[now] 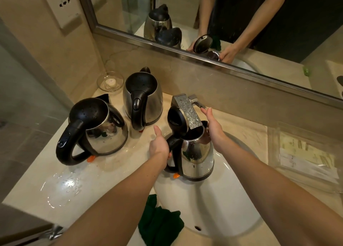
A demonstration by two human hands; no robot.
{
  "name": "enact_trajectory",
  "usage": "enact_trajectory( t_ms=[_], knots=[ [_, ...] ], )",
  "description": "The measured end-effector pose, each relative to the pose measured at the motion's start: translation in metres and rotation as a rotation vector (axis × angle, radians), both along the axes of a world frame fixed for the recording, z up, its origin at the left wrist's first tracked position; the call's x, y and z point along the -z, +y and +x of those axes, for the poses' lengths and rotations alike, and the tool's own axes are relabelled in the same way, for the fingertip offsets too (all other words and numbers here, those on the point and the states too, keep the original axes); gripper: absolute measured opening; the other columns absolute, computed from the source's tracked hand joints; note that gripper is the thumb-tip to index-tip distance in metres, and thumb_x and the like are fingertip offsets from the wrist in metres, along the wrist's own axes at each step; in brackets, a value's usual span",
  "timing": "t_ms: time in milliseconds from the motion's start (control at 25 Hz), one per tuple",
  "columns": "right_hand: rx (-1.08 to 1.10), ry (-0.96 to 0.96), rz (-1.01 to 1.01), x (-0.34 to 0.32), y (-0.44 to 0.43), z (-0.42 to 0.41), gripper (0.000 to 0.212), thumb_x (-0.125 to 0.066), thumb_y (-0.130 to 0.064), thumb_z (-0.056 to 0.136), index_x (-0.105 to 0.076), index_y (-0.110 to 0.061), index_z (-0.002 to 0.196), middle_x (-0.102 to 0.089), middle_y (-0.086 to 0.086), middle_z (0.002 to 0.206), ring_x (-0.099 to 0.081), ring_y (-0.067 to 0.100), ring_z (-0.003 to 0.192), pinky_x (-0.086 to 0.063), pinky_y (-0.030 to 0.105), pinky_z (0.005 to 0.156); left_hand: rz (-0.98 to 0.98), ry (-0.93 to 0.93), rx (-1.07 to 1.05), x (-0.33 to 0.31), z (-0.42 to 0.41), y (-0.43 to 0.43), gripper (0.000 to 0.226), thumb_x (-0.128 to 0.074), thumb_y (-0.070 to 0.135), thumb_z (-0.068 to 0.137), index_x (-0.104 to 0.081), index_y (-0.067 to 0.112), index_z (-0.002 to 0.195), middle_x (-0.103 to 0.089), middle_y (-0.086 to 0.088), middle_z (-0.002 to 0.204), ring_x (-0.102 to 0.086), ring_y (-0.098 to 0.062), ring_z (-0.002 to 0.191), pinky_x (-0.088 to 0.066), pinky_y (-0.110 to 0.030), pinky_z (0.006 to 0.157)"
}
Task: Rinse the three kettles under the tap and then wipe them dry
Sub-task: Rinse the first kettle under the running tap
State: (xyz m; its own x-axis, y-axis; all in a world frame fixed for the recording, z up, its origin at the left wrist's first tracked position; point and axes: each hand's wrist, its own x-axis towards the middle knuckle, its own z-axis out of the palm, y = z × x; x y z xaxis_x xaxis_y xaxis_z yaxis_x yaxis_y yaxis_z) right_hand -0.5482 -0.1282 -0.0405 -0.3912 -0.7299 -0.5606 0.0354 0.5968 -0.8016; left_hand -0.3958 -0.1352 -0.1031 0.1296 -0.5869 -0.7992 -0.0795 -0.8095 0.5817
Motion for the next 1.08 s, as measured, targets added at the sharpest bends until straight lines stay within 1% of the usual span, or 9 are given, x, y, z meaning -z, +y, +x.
enact_trajectory(
  t_ms=[120, 280, 480, 600, 720, 840, 920, 1000, 1080],
  knots=[
    [-0.006, 0.031, 0.009, 0.006, -0.001, -0.002, 0.058, -0.017, -0.062, 0.099, -0.040, -0.037, 0.146, -0.032, 0.006, 0.157, -0.026, 0.030, 0.144, -0.022, 0.048, 0.113, -0.004, 0.000, 0.011, 0.001, 0.001, 0.000, 0.084, -0.014, 0.077, 0.091, -0.049, 0.018, 0.139, -0.052, -0.006, 0.069, -0.049, -0.018, 0.054, -0.042, -0.029, 0.052],
    [-0.011, 0.046, -0.006, 0.007, -0.002, -0.002, 0.058, -0.016, -0.061, 0.100, -0.040, -0.037, 0.147, -0.032, 0.005, 0.157, -0.027, 0.028, 0.144, -0.023, 0.046, 0.113, -0.011, 0.012, 0.016, 0.002, 0.000, -0.002, 0.084, -0.015, 0.077, 0.091, -0.049, 0.017, 0.138, -0.051, -0.006, 0.065, -0.049, -0.019, 0.054, -0.042, -0.031, 0.053],
    [0.011, 0.040, -0.007, 0.008, -0.003, -0.001, 0.057, -0.017, -0.061, 0.100, -0.042, -0.037, 0.145, -0.035, 0.007, 0.155, -0.029, 0.028, 0.143, -0.025, 0.044, 0.112, -0.005, 0.005, 0.021, 0.003, 0.000, -0.002, 0.083, -0.015, 0.076, 0.092, -0.047, 0.017, 0.139, -0.052, -0.006, 0.068, -0.049, -0.019, 0.054, -0.043, -0.030, 0.054],
    [0.021, 0.039, -0.003, 0.008, -0.004, -0.001, 0.057, -0.017, -0.060, 0.100, -0.042, -0.037, 0.145, -0.036, 0.008, 0.154, -0.030, 0.028, 0.142, -0.028, 0.042, 0.107, -0.008, 0.000, 0.029, 0.002, -0.001, -0.003, 0.082, -0.015, 0.075, 0.092, -0.048, 0.015, 0.137, -0.052, -0.007, 0.067, -0.049, -0.019, 0.054, -0.043, -0.031, 0.056],
    [0.012, 0.043, -0.005, 0.007, -0.004, -0.001, 0.057, -0.016, -0.060, 0.100, -0.040, -0.037, 0.146, -0.035, 0.008, 0.154, -0.031, 0.028, 0.141, -0.029, 0.036, 0.093, -0.005, -0.006, 0.034, 0.004, -0.002, -0.004, 0.082, -0.015, 0.076, 0.092, -0.049, 0.014, 0.135, -0.053, -0.008, 0.067, -0.050, -0.019, 0.056, -0.045, -0.032, 0.060],
    [-0.003, 0.051, -0.011, 0.011, -0.004, -0.002, 0.058, -0.014, -0.060, 0.100, -0.039, -0.037, 0.147, -0.034, 0.007, 0.155, -0.033, 0.029, 0.140, -0.030, 0.036, 0.090, 0.005, -0.005, 0.033, 0.006, -0.002, -0.004, 0.082, -0.016, 0.076, 0.091, -0.050, 0.014, 0.132, -0.053, -0.007, 0.067, -0.050, -0.019, 0.056, -0.045, -0.031, 0.059],
    [-0.008, 0.071, -0.015, 0.016, -0.006, -0.003, 0.058, -0.015, -0.062, 0.099, -0.038, -0.038, 0.147, -0.033, 0.005, 0.156, -0.031, 0.028, 0.142, -0.030, 0.037, 0.095, 0.009, -0.003, 0.035, 0.007, -0.001, -0.005, 0.082, -0.016, 0.077, 0.091, -0.051, 0.014, 0.130, -0.054, -0.007, 0.068, -0.051, -0.019, 0.056, -0.045, -0.031, 0.057],
    [-0.016, 0.086, -0.014, 0.021, -0.007, -0.006, 0.059, -0.015, -0.063, 0.099, -0.038, -0.039, 0.147, -0.032, 0.004, 0.157, -0.029, 0.028, 0.144, -0.028, 0.042, 0.106, 0.008, -0.003, 0.036, 0.009, 0.000, -0.004, 0.082, -0.016, 0.078, 0.090, -0.052, 0.014, 0.126, -0.055, -0.007, 0.070, -0.052, -0.019, 0.056, -0.045, -0.031, 0.057],
    [-0.020, 0.086, 0.003, 0.025, -0.006, -0.008, 0.059, -0.015, -0.064, 0.098, -0.038, -0.039, 0.147, -0.033, 0.004, 0.157, -0.028, 0.030, 0.144, -0.026, 0.047, 0.112, 0.012, -0.004, 0.035, 0.011, 0.001, -0.002, 0.078, -0.017, 0.079, 0.089, -0.052, 0.016, 0.118, -0.055, -0.007, 0.069, -0.052, -0.019, 0.056, -0.045, -0.031, 0.058]
  ],
)
